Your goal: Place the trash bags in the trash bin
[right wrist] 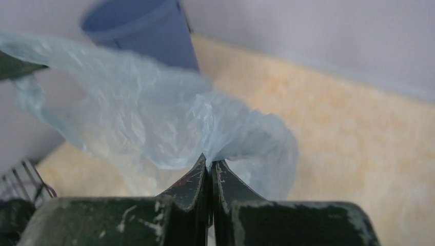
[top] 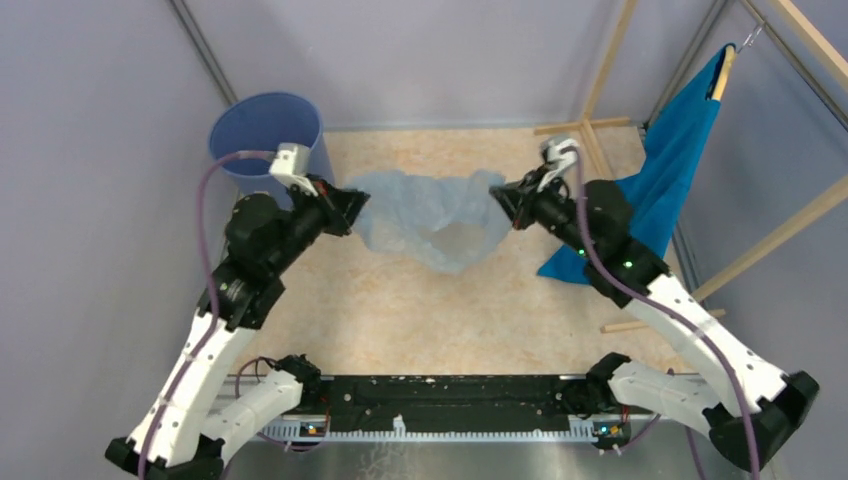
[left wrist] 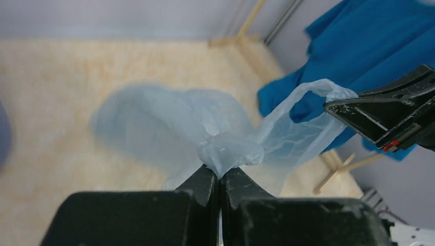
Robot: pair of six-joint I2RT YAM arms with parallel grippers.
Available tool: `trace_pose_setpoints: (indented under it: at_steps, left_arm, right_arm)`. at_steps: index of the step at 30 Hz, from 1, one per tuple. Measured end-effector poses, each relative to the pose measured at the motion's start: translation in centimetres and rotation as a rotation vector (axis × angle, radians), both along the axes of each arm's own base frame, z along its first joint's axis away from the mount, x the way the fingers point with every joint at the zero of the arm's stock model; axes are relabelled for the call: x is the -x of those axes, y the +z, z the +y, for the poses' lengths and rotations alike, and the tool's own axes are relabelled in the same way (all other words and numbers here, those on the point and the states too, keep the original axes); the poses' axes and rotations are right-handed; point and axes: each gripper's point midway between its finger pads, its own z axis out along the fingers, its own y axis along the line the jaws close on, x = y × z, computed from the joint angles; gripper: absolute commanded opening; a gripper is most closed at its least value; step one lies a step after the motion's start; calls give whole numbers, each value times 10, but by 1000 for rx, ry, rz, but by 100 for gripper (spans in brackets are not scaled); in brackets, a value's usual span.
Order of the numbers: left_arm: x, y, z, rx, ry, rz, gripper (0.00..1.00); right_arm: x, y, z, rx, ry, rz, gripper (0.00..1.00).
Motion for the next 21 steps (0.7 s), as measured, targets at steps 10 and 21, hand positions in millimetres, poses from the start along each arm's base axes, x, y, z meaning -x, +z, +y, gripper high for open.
trace_pose_setpoints:
  at_steps: [10,21]
  left_arm:
    - [37,20,-4,36,-125,-100,0]
    - [36,21,-81,233,-451,39,0]
  right_arm:
    - [21,66,-7,-140,38,-167,0]
    - [40,28,68,-183,372,56,3]
